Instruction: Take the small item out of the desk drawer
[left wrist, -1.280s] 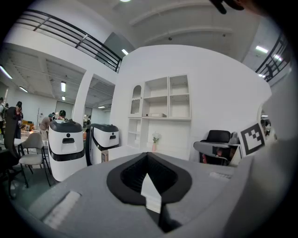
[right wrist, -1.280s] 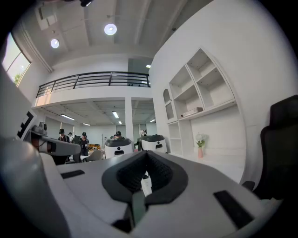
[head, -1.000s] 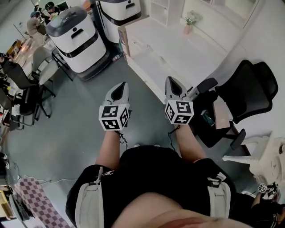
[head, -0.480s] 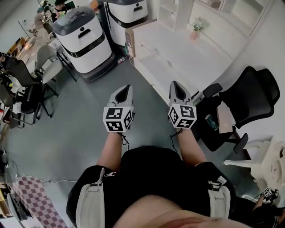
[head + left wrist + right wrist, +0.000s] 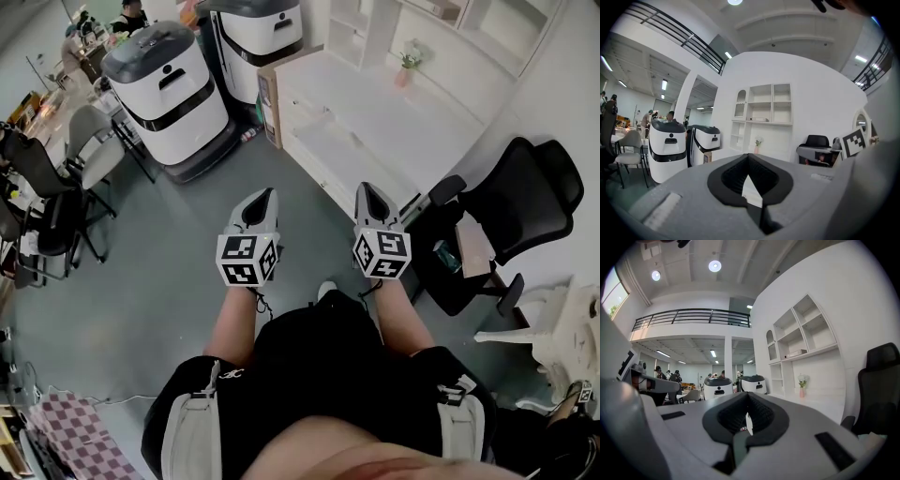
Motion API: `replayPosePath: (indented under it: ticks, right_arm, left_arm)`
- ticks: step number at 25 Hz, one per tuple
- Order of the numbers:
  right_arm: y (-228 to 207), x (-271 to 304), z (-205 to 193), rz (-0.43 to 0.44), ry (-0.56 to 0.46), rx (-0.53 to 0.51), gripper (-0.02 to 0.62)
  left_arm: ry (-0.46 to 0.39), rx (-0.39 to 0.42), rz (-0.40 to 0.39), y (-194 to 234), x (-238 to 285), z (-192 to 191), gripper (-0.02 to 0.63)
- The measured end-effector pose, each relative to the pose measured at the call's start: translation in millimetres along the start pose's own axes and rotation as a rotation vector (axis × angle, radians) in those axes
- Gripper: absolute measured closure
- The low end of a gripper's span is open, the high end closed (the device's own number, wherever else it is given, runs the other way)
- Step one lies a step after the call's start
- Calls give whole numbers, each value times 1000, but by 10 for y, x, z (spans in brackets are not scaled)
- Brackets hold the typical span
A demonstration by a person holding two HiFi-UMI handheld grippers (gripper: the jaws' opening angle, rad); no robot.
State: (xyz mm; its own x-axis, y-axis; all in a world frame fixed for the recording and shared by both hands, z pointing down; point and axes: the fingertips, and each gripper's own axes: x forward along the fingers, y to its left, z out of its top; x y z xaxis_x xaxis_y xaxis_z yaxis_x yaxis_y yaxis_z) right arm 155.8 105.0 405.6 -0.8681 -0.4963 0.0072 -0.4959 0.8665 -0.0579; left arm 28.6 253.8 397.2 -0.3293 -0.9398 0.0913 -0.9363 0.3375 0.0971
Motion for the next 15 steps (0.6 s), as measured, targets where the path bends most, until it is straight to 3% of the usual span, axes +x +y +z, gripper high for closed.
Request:
replayPosePath:
  ticks: [15]
  right_arm:
    - [-352, 710, -180, -45, -6, 21, 598]
  left_arm:
    - [15, 33, -22, 261, 716, -31, 594]
